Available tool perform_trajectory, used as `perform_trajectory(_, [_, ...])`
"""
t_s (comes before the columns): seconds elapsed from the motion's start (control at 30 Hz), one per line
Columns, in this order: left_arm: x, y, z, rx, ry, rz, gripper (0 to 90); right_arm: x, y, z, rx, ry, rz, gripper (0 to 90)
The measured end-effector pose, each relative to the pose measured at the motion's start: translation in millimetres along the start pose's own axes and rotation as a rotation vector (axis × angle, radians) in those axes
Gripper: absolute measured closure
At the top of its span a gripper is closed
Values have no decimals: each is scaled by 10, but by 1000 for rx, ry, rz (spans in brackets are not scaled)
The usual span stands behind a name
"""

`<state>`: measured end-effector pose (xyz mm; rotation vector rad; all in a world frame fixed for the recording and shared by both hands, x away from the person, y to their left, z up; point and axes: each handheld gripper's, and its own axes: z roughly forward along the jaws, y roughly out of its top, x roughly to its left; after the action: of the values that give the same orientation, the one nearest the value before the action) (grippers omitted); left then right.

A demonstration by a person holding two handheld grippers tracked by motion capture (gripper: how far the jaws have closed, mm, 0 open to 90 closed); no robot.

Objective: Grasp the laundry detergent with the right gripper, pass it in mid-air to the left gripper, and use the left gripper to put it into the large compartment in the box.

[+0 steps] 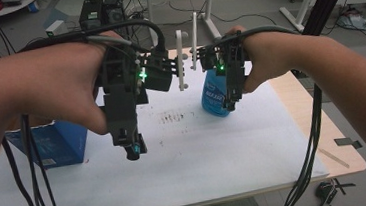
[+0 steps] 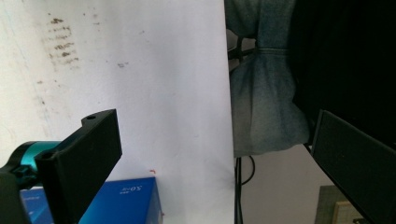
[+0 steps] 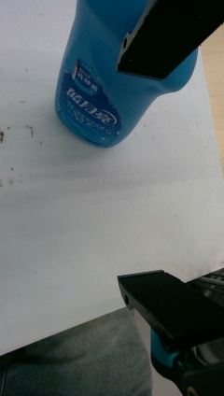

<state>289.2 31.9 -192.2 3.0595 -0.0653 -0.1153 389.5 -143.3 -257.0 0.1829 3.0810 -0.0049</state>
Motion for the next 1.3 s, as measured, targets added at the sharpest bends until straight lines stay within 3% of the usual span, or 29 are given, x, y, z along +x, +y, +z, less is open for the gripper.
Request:
perform_trajectory(0.37, [-14, -46, -6, 0, 10, -10, 16, 30, -72, -40, -22, -21, 25, 7])
perform_trajectory(0.63, [-21, 26, -2, 4, 20, 10, 17, 86, -399, -74, -84, -37, 89, 8])
perform_trajectory(0.97, [-34, 63, -6, 10, 27, 12, 17, 109, -1020, 74, -196, -47, 243, 9])
perform_trajectory(1.3, [-5, 72, 5, 10, 29, 6, 16, -31, -1351, 381, -330, -52, 380, 9])
